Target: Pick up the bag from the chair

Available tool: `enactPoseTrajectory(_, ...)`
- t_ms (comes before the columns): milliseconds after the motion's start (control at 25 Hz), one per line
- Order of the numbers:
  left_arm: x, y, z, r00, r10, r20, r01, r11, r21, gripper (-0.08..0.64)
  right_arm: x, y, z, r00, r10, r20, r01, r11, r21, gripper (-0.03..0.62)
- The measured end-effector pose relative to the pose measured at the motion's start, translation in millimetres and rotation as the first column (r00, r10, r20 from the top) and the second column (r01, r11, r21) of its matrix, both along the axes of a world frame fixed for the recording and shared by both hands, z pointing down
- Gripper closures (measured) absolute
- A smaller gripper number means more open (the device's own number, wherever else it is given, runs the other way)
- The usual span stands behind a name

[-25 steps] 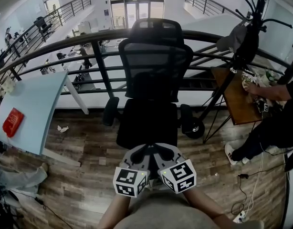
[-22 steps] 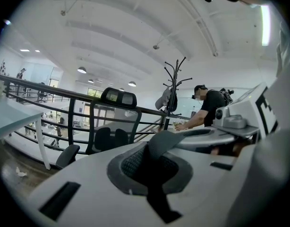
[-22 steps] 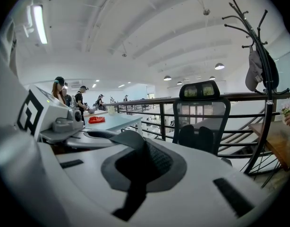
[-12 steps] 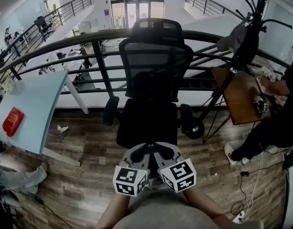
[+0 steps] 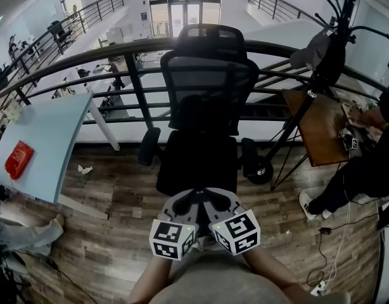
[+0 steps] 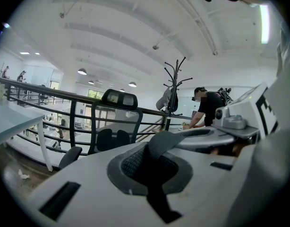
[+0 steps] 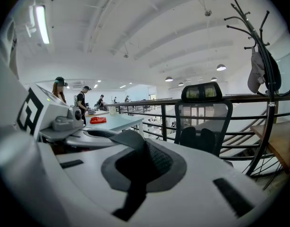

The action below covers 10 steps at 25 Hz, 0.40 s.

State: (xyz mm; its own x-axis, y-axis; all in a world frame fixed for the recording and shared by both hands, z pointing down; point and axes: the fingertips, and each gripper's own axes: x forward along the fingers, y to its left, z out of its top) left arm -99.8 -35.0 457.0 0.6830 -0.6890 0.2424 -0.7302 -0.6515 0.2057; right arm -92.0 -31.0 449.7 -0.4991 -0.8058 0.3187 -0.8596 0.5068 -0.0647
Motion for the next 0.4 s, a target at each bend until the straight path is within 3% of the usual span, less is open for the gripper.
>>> enactPoseTrajectory(400, -3.3, 0.5, -3.1, 1.000, -0.001, 0.001, 0.001, 1.000, 0.003, 0.558, -3.4, 0.6, -2.7, 1.000, -0.009, -0.007, 0.009, 1.000, 0.004, 0.592)
